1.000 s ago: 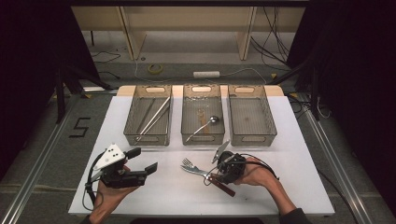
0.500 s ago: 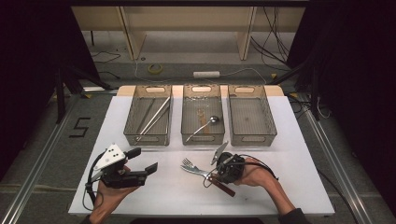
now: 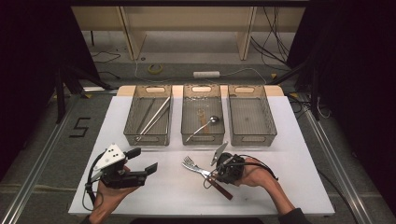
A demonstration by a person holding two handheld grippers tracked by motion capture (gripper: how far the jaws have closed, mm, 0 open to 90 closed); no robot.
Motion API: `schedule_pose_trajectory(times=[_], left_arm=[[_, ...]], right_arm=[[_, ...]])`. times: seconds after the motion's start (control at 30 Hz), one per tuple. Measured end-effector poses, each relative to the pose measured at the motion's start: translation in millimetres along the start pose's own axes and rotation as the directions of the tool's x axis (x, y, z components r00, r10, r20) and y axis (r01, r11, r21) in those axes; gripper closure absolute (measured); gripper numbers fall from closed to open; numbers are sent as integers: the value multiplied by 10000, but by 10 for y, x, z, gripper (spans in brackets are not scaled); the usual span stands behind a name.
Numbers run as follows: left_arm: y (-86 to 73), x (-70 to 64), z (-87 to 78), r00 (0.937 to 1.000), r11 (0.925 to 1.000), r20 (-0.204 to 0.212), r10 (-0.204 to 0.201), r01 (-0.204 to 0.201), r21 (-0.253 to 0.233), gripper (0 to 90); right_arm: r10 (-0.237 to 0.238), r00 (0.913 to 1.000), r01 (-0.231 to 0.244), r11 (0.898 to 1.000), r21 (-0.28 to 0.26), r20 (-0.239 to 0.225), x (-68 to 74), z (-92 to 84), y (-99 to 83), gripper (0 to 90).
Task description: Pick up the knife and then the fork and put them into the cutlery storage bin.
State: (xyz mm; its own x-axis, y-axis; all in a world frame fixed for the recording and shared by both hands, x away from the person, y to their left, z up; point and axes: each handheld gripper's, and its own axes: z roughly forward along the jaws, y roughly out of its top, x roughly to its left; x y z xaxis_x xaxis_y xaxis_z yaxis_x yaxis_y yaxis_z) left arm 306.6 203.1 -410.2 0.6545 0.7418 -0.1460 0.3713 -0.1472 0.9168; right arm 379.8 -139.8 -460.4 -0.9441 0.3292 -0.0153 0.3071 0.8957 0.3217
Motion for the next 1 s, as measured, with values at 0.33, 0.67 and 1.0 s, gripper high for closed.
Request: schedule_pose_trajectory(times=[0.33, 0.67, 1.0], left_arm=[[1, 1, -4, 10000, 10000, -19, 21, -21, -25, 160], [2, 22, -23, 9999, 9998, 18, -100, 100, -194, 160], [3, 43, -46, 9996, 9983, 64, -263, 265, -516, 160]], right_arm=[[795, 9965, -809, 9948, -622, -248, -69, -144, -59, 773], [1991, 9791, -2034, 9628, -1780, -419, -225, -399, -167, 773], [2835, 9586, -2801, 9214, -2692, -271, -454, -621, -271, 773]])
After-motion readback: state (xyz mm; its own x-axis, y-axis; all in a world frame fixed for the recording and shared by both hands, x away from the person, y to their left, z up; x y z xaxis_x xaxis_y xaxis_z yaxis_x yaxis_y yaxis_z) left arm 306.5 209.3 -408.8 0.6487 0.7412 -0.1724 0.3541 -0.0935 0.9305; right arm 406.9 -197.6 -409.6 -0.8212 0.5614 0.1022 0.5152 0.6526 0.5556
